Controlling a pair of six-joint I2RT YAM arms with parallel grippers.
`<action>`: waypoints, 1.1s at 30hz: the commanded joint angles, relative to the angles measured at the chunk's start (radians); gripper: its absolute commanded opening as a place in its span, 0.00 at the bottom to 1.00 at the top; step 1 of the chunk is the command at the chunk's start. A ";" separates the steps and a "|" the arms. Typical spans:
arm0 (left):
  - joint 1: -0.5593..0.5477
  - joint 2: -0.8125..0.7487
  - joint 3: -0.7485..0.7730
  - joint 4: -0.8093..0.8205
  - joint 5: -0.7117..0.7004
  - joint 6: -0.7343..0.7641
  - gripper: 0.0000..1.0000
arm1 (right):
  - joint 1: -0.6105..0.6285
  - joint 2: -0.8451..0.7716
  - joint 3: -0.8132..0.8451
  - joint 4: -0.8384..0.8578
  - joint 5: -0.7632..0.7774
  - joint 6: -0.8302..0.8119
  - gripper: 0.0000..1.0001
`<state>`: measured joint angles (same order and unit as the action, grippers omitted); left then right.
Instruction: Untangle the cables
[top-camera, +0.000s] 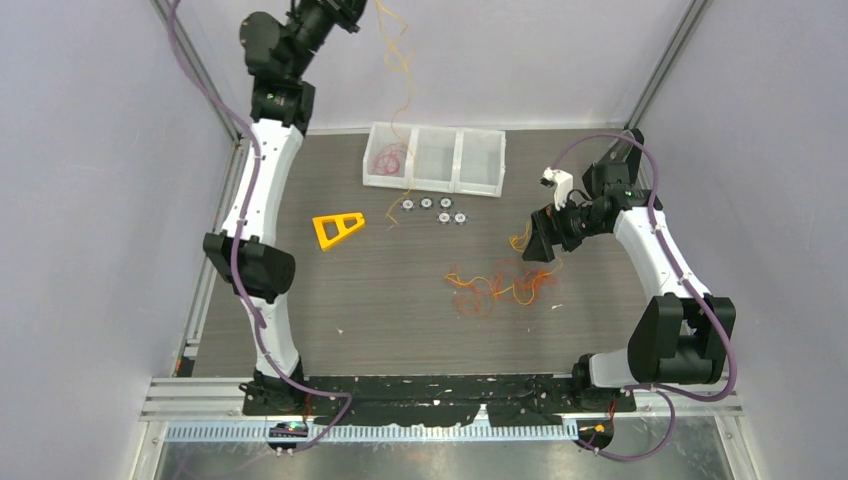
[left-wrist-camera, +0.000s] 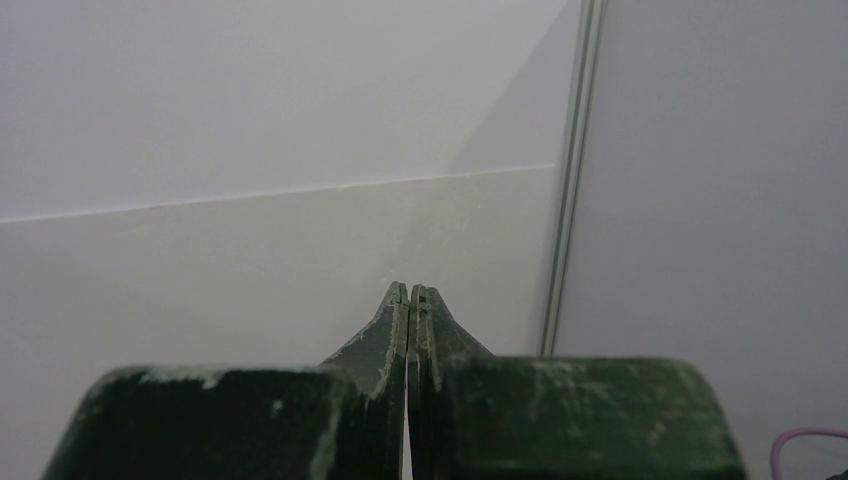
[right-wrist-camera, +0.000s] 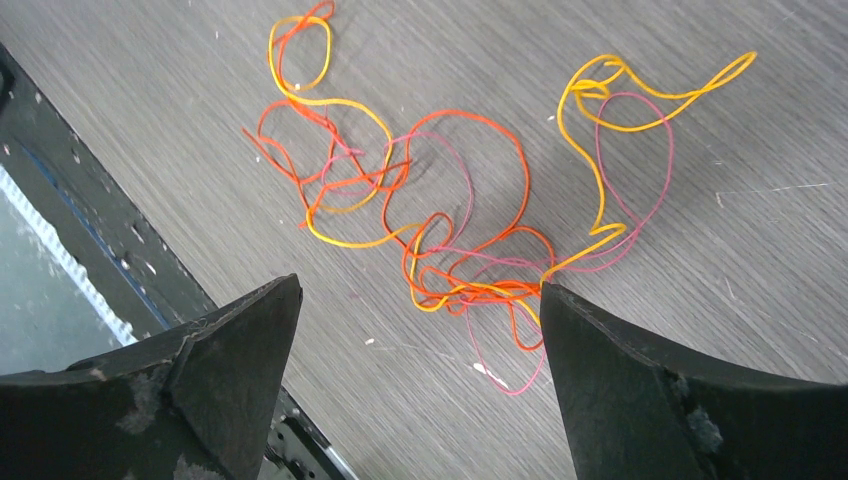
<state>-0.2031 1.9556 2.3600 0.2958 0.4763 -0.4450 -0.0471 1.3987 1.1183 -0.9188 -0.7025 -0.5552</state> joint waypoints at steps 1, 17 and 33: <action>-0.033 0.032 0.025 0.157 -0.063 0.089 0.00 | 0.000 -0.047 0.038 0.063 -0.019 0.109 0.95; -0.043 0.169 0.186 0.209 -0.220 0.172 0.00 | 0.000 0.018 0.089 0.049 0.053 0.101 0.95; -0.104 0.241 0.153 0.248 -0.219 0.138 0.00 | -0.001 0.057 0.106 0.060 0.059 0.119 0.95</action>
<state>-0.2901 2.1788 2.4996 0.4828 0.2794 -0.3084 -0.0471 1.4597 1.1767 -0.8749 -0.6483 -0.4442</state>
